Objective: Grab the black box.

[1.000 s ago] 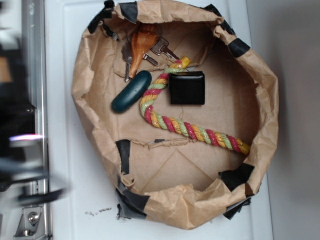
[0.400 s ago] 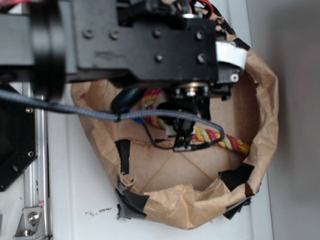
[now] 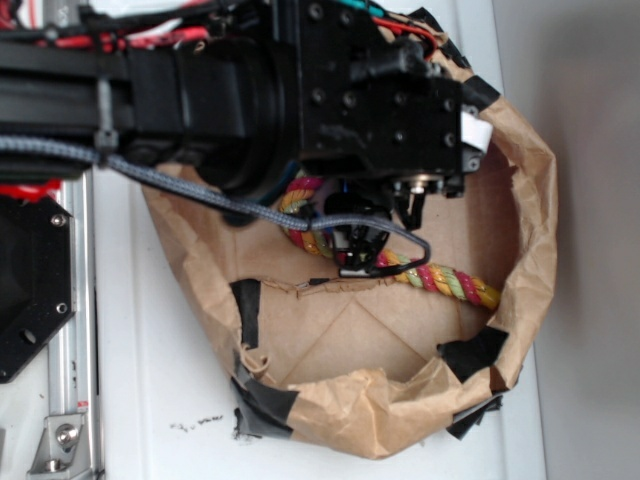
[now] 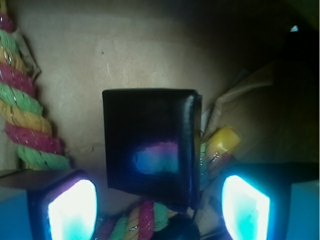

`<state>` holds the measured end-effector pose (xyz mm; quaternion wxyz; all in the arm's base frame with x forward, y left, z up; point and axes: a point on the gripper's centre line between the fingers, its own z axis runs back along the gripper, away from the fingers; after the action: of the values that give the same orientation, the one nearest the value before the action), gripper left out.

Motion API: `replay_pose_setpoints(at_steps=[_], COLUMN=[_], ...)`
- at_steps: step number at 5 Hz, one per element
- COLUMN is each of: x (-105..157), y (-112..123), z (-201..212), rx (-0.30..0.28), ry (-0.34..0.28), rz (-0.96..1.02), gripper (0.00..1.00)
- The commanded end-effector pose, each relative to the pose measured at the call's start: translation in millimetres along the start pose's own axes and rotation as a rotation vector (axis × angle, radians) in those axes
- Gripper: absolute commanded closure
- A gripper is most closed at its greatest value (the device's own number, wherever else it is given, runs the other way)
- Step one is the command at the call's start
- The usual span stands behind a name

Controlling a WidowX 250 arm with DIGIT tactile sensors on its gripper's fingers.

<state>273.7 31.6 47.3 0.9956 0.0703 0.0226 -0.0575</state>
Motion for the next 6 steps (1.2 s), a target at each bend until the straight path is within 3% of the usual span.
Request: replay_pose_setpoints(at_steps=[1, 2, 3, 4, 6], x=[23.1, 33.9, 33.6, 22.9, -13.0], y=[-4.2, -7.5, -2.2, 9.6, 14.6], z=[-27.7, -29.9, -24.8, -7.1, 72.9], rx=[-0.041, -0.042, -0.061, -0.024, -0.063], ry=[-0.036, -0.039, -0.044, -0.069, -0.248], rz=[0.007, 0.001, 0.031, 0.084, 0.11], gripper=[0.0, 0.0, 0.07, 1.0, 1.0])
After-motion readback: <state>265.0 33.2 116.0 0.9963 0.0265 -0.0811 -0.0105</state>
